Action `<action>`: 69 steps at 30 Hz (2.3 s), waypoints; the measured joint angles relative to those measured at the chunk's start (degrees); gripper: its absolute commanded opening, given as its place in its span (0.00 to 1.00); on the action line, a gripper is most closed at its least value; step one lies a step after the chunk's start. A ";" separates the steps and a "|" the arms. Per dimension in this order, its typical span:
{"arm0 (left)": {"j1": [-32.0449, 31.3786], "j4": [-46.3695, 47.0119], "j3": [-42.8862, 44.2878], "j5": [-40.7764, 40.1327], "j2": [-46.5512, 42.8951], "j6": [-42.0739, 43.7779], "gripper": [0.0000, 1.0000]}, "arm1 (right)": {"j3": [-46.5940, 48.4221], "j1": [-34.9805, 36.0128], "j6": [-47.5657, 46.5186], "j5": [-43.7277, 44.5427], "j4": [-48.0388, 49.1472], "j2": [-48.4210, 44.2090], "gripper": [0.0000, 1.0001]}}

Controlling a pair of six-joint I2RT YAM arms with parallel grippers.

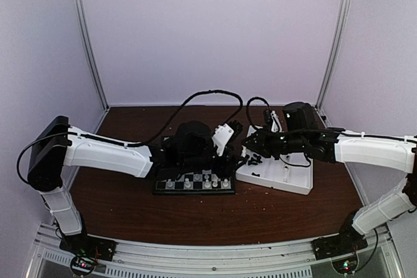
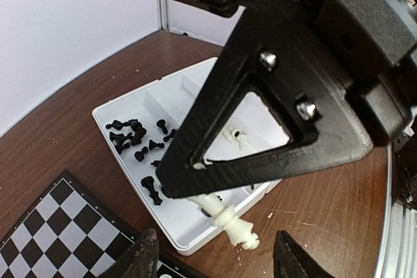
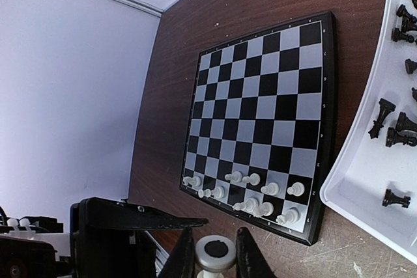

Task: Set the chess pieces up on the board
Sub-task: Pick up the chess piece from the storage box, then place the chess piece on the chessboard.

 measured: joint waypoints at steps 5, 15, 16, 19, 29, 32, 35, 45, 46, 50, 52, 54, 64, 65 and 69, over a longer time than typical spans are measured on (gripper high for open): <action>0.00 -0.96 0.72 -0.68 0.00 0.11 0.49 | 0.00 0.59 0.13 -0.48 0.04 -0.02 0.18; -0.59 -4.42 2.97 -1.18 0.76 0.72 0.15 | -2.16 1.22 1.68 0.50 3.52 -1.01 0.17; -0.59 -4.48 2.97 -1.20 0.81 0.70 0.12 | -2.40 1.22 1.77 0.61 3.96 -1.01 0.18; -0.42 -5.88 2.97 -2.08 0.92 0.92 0.05 | -3.13 1.22 2.29 1.22 5.07 -1.01 0.18; -0.44 -6.54 3.02 -3.28 0.92 2.23 0.00 | -3.82 1.68 2.40 2.14 5.31 -1.03 0.52; -0.42 -6.99 2.99 -3.96 0.87 2.29 0.00 | -4.17 1.81 0.35 3.61 3.48 -1.77 0.65; -0.42 -8.28 1.95 -4.35 -0.26 2.43 0.00 | -4.61 1.81 -2.43 5.75 0.90 -4.44 0.70; -0.42 -27.56 -1.53 -6.69 -15.04 0.68 0.02 | -4.74 1.79 -12.98 12.31 -3.76 -14.25 0.71; -0.42 -29.62 -1.53 -6.86 -16.37 0.20 0.01 | -4.76 1.75 -13.68 12.79 -3.98 -14.32 0.71; -0.39 -41.42 -0.66 -6.84 -21.29 -2.56 0.01 | -4.90 1.38 -15.54 13.81 -4.76 -13.90 0.71; -0.39 -46.71 0.57 -6.29 -22.08 -4.02 0.01 | -4.96 1.20 -16.11 13.86 -4.79 -13.27 0.71; -0.17 -52.54 2.19 -5.84 -22.40 -5.84 0.02 | -5.01 0.96 -16.52 13.86 -4.74 -12.44 0.70; 16.37 -70.86 7.80 5.55 -21.90 -12.22 0.00 | -5.55 0.37 -16.57 12.72 -3.74 -9.81 0.69; 17.79 -71.87 8.55 6.73 -21.16 -12.68 0.00 | -5.57 0.28 -16.59 12.70 -3.67 -9.81 0.69; 21.66 -75.34 13.00 12.22 -15.47 -14.23 0.00 | -6.64 0.00 -16.52 12.55 -3.10 -10.45 0.69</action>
